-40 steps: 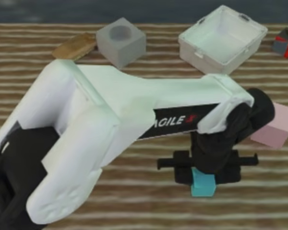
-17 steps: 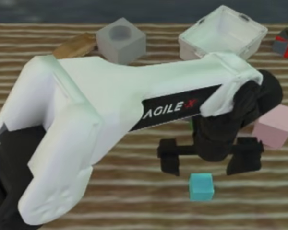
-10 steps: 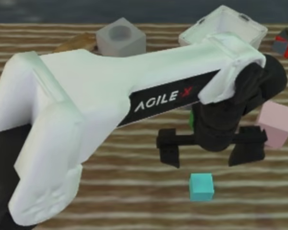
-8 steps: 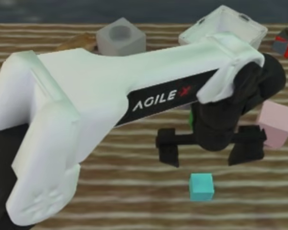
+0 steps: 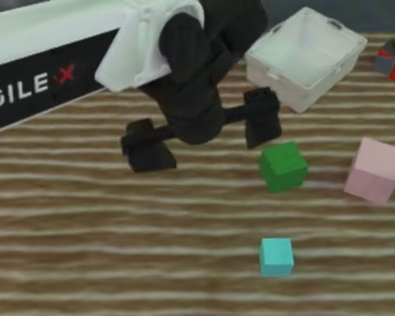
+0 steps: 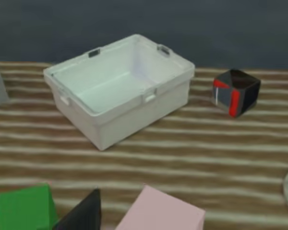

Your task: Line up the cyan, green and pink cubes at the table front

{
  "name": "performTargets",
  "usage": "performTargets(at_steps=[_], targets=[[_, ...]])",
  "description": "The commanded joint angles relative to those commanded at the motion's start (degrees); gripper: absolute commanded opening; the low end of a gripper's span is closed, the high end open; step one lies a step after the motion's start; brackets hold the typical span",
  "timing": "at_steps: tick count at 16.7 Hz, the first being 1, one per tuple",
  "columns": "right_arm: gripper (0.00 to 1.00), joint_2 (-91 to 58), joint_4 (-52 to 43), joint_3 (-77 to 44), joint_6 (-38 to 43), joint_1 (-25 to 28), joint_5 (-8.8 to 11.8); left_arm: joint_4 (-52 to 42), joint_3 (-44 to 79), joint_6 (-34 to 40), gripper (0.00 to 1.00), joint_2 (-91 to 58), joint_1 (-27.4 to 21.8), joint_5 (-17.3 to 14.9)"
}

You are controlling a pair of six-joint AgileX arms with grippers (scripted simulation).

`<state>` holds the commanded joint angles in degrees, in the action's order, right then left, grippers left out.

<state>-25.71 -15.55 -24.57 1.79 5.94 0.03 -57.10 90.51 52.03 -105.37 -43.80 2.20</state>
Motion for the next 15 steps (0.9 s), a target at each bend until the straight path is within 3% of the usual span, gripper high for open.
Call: performTargets(at_steps=[9, 15], targets=[[1.00, -58.5, -29.9, -45.9, 3.0, 10.6, -0.1, 27.8, -50.4, -21.1, 1.00, 57.4, 25.1, -0.4], [1.00, -88.5, -46.4, -71.3, 4.7, 16.7, -0.1, 45.1, -77.0, -39.1, 1.00, 87.4, 38.0, -1.2]])
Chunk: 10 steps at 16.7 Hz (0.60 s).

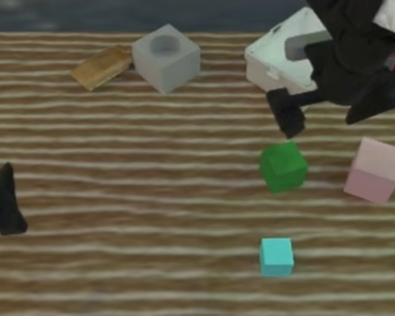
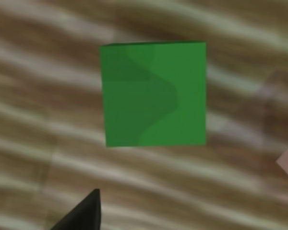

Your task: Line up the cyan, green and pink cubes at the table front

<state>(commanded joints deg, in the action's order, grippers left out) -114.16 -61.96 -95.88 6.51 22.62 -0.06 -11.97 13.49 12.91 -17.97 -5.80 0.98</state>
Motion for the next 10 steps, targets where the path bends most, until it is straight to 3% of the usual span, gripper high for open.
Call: performTargets(at_steps=[5, 10], targets=[[1.00, -14.7, -7.5, -13.7, 0.8, 3.1, -0.1, 10.1, -11.6, -10.8, 1.00, 15.1, 6.0, -0.8], [1.00, -17.1, -8.8, -16.2, 0.9, 3.6, -0.2, 12.0, -13.5, -12.9, 1.00, 18.0, 6.9, -1.0]])
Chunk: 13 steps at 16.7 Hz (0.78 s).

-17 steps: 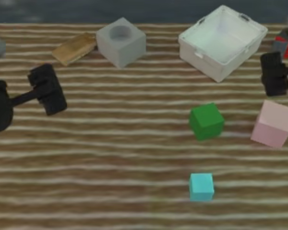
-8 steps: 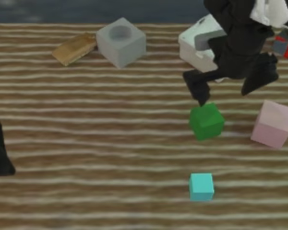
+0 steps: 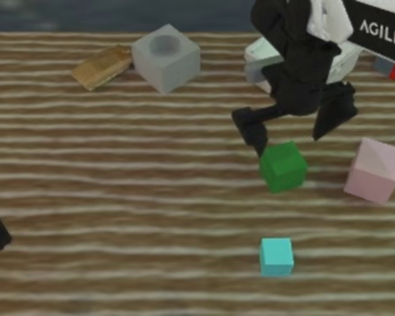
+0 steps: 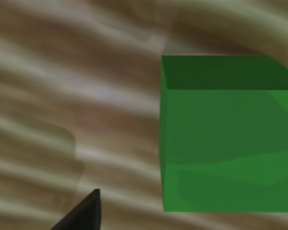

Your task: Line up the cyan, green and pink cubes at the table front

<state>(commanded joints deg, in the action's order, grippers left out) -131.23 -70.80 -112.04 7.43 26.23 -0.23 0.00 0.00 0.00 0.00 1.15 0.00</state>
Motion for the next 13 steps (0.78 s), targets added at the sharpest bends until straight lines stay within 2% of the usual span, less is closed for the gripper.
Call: performTargets(at_steps=[4, 10, 13], targets=[[1.00, -0.3, 1.0, 0.8, -0.1, -0.2, 0.0, 0.0, 0.0, 0.0, 1.00, 0.0, 0.0, 0.0], [1.00, -4.1, 13.6, 9.1, 0.1, 0.0, 0.0, 0.0, 0.0, 0.0, 1.00, 0.0, 0.0, 0.0], [1.00, -5.4, 16.9, 11.5, 0.1, 0.1, -0.1, 0.0, 0.0, 0.0, 1.00, 0.0, 0.0, 0.0]])
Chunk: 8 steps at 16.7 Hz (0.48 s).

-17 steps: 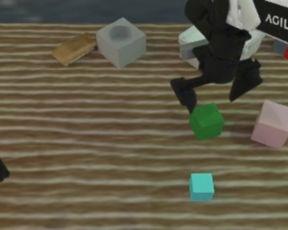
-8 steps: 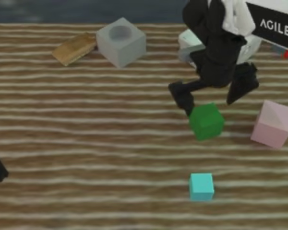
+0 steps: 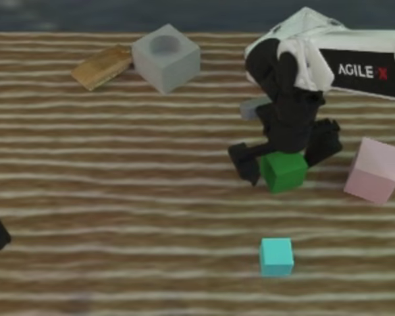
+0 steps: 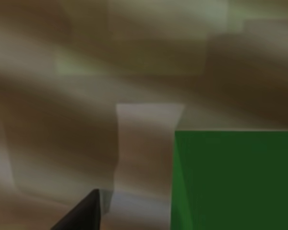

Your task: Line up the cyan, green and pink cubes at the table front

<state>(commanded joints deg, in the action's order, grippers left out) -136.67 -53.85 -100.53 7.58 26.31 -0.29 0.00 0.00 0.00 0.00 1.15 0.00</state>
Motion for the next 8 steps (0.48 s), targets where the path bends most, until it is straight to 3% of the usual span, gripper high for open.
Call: performTargets(at_steps=[3, 8], targets=[[1.00, 0.0, 0.0, 0.0, 0.0, 0.0, 0.0, 0.0, 0.0, 0.0, 1.00, 0.0, 0.0, 0.0], [0.62, 0.0, 0.0, 0.0, 0.0, 0.0, 0.0, 0.0, 0.0, 0.0, 1.00, 0.0, 0.0, 0.0]])
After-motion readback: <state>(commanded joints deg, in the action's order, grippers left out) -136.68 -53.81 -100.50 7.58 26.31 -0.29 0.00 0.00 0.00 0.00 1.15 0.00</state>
